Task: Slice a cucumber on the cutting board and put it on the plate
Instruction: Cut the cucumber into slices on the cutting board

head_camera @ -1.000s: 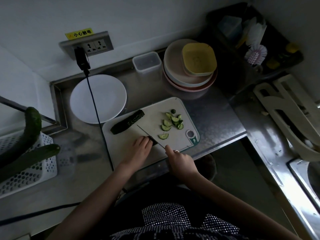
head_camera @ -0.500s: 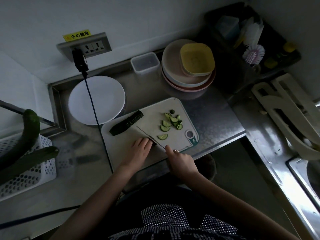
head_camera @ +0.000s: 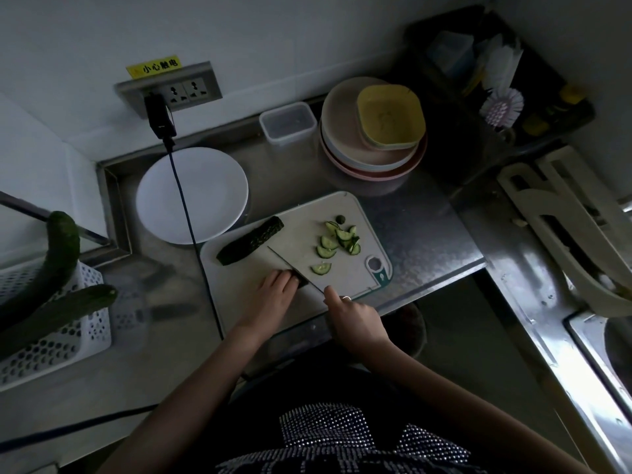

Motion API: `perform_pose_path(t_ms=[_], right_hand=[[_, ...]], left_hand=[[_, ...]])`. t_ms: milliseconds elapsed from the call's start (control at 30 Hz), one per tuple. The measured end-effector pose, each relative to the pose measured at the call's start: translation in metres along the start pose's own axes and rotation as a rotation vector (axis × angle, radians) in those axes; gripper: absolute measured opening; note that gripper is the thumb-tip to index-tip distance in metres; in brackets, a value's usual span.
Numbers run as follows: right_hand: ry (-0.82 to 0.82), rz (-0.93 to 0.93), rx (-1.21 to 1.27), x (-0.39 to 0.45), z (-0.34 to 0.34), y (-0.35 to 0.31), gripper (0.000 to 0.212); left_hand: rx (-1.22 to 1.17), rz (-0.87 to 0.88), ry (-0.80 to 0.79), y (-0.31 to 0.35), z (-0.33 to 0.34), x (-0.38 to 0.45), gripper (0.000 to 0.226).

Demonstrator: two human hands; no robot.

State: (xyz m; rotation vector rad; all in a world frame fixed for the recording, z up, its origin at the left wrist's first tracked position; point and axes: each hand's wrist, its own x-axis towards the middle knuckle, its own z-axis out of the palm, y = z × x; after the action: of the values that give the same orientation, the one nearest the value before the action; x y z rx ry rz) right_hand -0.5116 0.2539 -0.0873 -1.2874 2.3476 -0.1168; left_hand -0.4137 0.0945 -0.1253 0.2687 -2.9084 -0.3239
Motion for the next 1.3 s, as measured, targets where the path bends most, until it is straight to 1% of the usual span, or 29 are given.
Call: perform_pose_path(t_ms=[200, 267, 367, 400, 467, 533, 567, 667, 733, 833, 867, 933, 1133, 1300], right_hand=[[-0.009, 0.012, -0.007, 0.001, 0.003, 0.001, 0.027], [-0.029, 0.032, 0.001, 0.003, 0.003, 0.0, 0.028], [-0.077, 0.058, 0.006, 0.004, -0.001, 0.0, 0.034], [-0.084, 0.058, 0.008, 0.004, -0.002, 0.0, 0.035], [-0.087, 0.058, 0.005, 0.003, -0.003, -0.001, 0.035], [-0.081, 0.06, 0.002, 0.003, -0.004, -0.002, 0.033], [-0.076, 0.058, 0.003, 0.003, -0.004, -0.001, 0.033], [-0.053, 0.038, 0.021, 0.001, -0.004, 0.001, 0.029], [-0.001, 0.022, 0.035, -0.002, -0.004, 0.002, 0.023], [0.08, 0.013, 0.043, -0.004, -0.006, 0.0, 0.025], [0.091, 0.01, 0.044, -0.004, -0.007, -0.001, 0.025], [0.087, -0.003, 0.044, -0.004, -0.006, -0.001, 0.026], [0.044, -0.003, 0.059, -0.006, -0.001, 0.003, 0.023], [0.038, -0.004, 0.041, -0.005, 0.0, 0.004, 0.024]], left_hand=[[-0.003, -0.01, -0.009, 0.0, 0.001, -0.001, 0.071], [-0.008, -0.009, -0.006, -0.001, 0.003, -0.001, 0.068], [-0.02, 0.011, 0.005, -0.003, 0.007, -0.001, 0.042], [-0.013, 0.016, 0.007, -0.004, 0.008, -0.001, 0.04], [-0.01, 0.031, 0.015, -0.005, 0.008, -0.001, 0.044], [-0.014, 0.026, 0.001, -0.004, 0.007, -0.001, 0.068], [-0.012, 0.014, -0.009, -0.003, 0.005, -0.001, 0.075], [-0.02, -0.005, -0.003, 0.0, 0.002, 0.0, 0.079], [-0.033, -0.013, 0.018, 0.001, 0.001, 0.0, 0.074], [-0.072, -0.001, 0.067, -0.001, 0.002, -0.001, 0.058], [-0.082, -0.002, 0.068, -0.001, 0.002, -0.001, 0.058], [-0.079, -0.023, 0.044, -0.001, 0.0, -0.001, 0.061], [-0.056, -0.045, 0.018, -0.002, -0.001, -0.003, 0.041], [-0.048, -0.054, 0.002, -0.001, -0.002, -0.003, 0.036]])
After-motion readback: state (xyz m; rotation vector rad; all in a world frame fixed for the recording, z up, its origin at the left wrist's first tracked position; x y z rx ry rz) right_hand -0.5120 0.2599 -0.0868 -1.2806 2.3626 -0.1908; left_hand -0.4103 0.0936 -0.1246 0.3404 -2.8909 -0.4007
